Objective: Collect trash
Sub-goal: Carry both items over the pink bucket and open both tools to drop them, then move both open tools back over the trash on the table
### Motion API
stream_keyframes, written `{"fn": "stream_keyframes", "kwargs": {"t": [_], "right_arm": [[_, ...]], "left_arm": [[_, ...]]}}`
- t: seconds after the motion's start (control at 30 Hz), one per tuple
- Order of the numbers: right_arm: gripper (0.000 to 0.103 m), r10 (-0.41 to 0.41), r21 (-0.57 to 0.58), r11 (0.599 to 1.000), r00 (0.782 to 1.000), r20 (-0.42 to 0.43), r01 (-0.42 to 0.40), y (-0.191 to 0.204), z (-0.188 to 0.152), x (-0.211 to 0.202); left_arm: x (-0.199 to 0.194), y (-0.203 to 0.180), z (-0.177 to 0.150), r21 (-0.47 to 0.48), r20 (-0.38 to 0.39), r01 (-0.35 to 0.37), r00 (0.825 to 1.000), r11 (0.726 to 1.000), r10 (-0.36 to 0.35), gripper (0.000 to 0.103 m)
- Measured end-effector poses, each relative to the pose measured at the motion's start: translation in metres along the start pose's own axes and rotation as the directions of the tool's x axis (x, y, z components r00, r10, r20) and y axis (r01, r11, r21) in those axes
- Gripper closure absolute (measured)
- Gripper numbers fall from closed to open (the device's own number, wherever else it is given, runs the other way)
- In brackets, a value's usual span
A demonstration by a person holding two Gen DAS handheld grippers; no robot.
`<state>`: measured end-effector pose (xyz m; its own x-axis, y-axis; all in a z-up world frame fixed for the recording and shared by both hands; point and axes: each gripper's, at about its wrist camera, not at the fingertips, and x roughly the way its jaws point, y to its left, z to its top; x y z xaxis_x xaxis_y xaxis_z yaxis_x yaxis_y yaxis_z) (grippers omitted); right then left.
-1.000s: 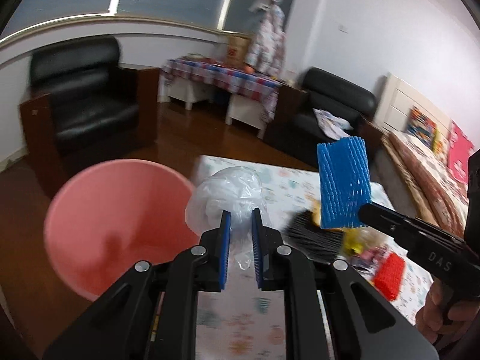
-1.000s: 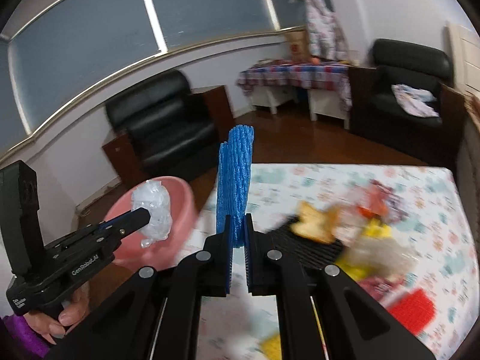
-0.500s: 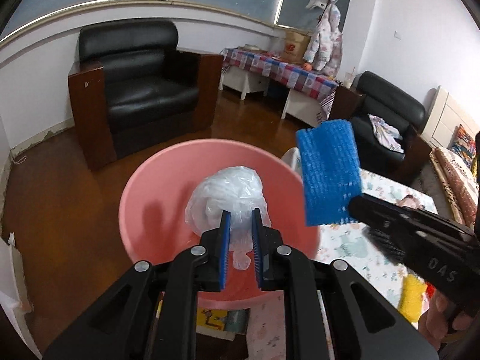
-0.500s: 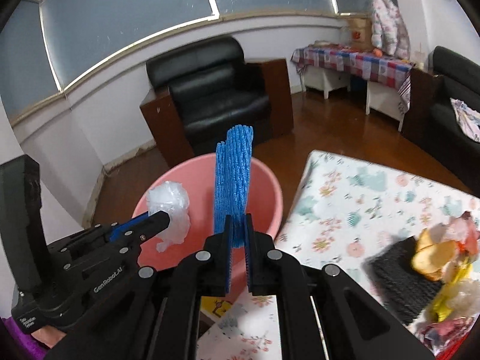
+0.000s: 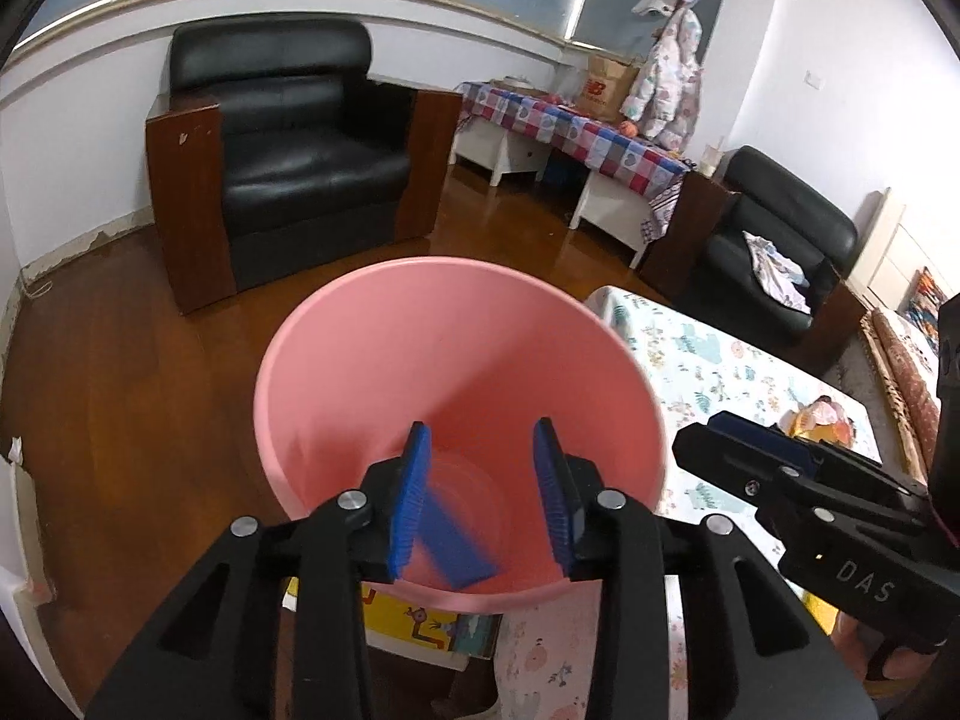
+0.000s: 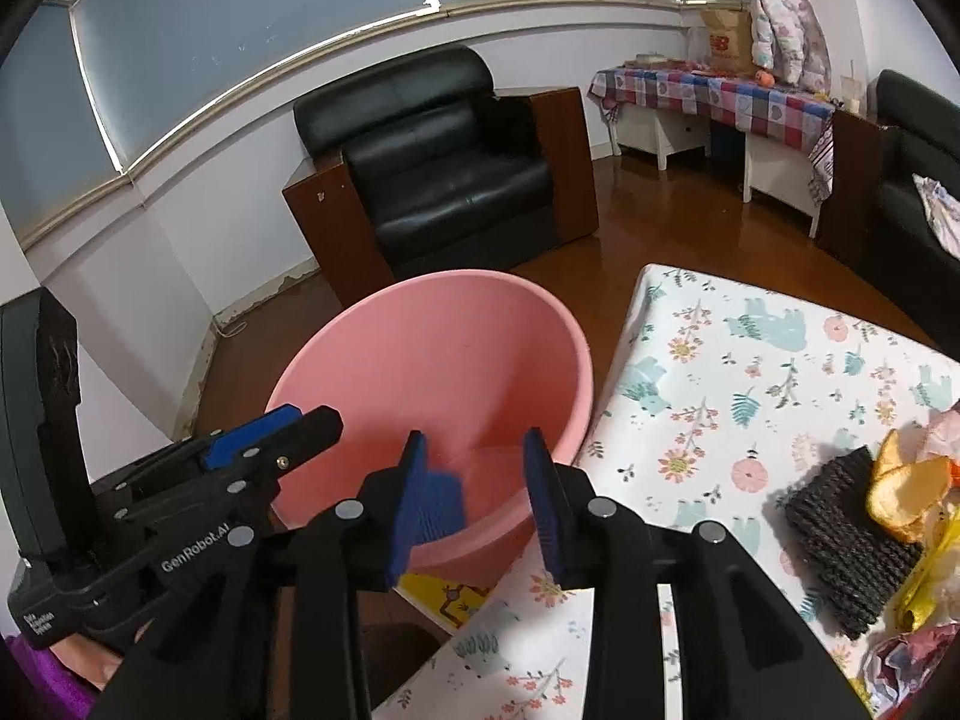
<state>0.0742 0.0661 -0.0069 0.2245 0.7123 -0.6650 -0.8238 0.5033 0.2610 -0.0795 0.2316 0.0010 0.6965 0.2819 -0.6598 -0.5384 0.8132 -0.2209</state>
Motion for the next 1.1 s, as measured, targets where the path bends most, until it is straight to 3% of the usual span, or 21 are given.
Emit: {"fn": "stream_keyframes", "kwargs": {"t": [0.3,0.57,0.8,1.1], "right_arm": [[0.070,-0.098,-0.010,0.995,0.994,0.053,0.099,-0.011,-0.019,-0.039],[0.070,-0.219,0.078,0.974,0.972,0.080,0.213,-0.051,-0.041,-0.092],[0.071,-0.348,0.190,0.926,0.934,0.085,0.327,-0.096,-0.077,-0.142],[0.066,-0.480,0.336,0.829,0.877,0.018,0.447,-0.144,-0.136,-0.188]], "left_arm": [[-0.015,-0.044,-0.007,0.104,0.018,0.091,0.995,0.990,-0.094,0.067],[-0.019,-0.102,-0.022,0.211,-0.041,0.216,0.976,0.953,-0.212,0.067],[-0.020,-0.155,-0.046,0.335,-0.109,0.321,0.947,0.886,-0.302,0.067],[-0.010,-0.204,-0.086,0.439,-0.271,0.467,0.884,0.768,-0.382,0.067]]}}
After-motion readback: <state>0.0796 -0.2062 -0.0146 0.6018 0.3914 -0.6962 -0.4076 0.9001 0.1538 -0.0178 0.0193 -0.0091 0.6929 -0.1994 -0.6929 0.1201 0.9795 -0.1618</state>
